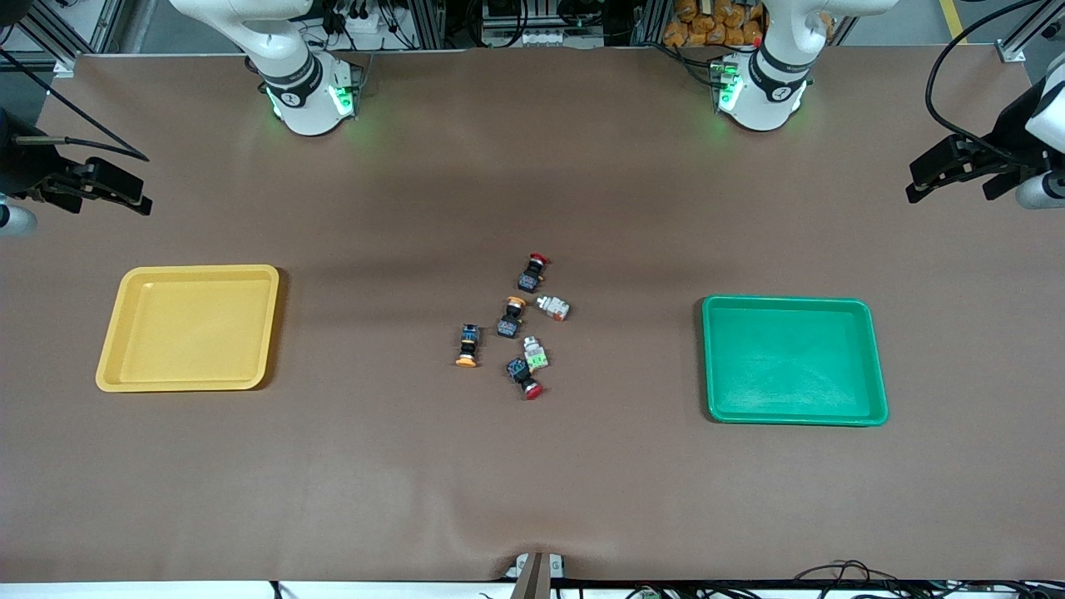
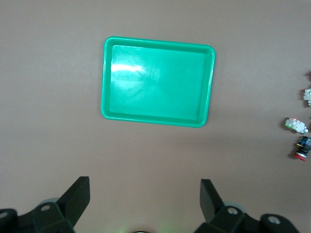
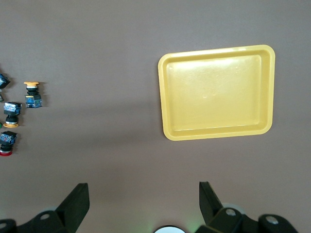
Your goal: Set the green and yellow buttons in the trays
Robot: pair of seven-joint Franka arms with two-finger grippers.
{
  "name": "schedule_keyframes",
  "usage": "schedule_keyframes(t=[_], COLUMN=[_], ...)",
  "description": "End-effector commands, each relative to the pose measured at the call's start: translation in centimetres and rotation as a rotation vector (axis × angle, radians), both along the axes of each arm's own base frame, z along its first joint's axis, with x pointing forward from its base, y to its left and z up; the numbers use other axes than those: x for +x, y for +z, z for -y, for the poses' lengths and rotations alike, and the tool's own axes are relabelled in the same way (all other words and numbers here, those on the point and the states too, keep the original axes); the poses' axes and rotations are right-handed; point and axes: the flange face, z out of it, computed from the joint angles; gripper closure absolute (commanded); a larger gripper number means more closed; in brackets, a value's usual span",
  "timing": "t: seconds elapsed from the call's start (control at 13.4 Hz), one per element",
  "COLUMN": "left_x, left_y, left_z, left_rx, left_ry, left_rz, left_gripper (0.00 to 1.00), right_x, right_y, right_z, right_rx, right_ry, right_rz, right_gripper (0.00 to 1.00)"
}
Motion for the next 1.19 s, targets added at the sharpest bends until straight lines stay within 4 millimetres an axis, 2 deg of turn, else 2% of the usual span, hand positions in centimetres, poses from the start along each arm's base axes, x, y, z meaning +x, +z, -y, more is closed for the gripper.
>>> schedule_keyframes(t=[0.0, 0.22, 0.52, 0.6, 0.67, 1.12], left_x=[0.5, 0.7, 1.2, 1.5, 1.5, 3.1], left_y=[-0.6, -1.3, -1.8, -2.4, -2.8, -8.0], left_z=[0.7, 2.4, 3.1, 3.5, 4.9, 9.6], left_rx=[-0.033, -0.042, -0.04, -0.039, -0.037, -0.023], left_ry=[-0.022, -0.047, -0.054, -0.054, -0.065, -0.113], left_rz=[-0.02, -0.033, -0.038, -0.046, -0.051, -0.124], left_gripper=[0.0, 0.0, 0.0, 0.0, 0.0, 0.0], right_x=[0.1, 0.1, 0.2, 0.2, 0.2, 0.1], right_y=[0.3, 0.3, 0.5, 0.6, 0.5, 0.3], right_z=[0.3, 0.4, 0.4, 0.3, 0.2, 0.4], right_rx=[0.004, 0.004, 0.004, 0.002, 0.004, 0.004], right_ry=[0.004, 0.002, 0.002, 0.005, 0.005, -0.001], right_rz=[0.0, 0.0, 0.011, 0.015, 0.012, 0.0], right_gripper=[0.0, 0.0, 0.0, 0.0, 0.0, 0.0])
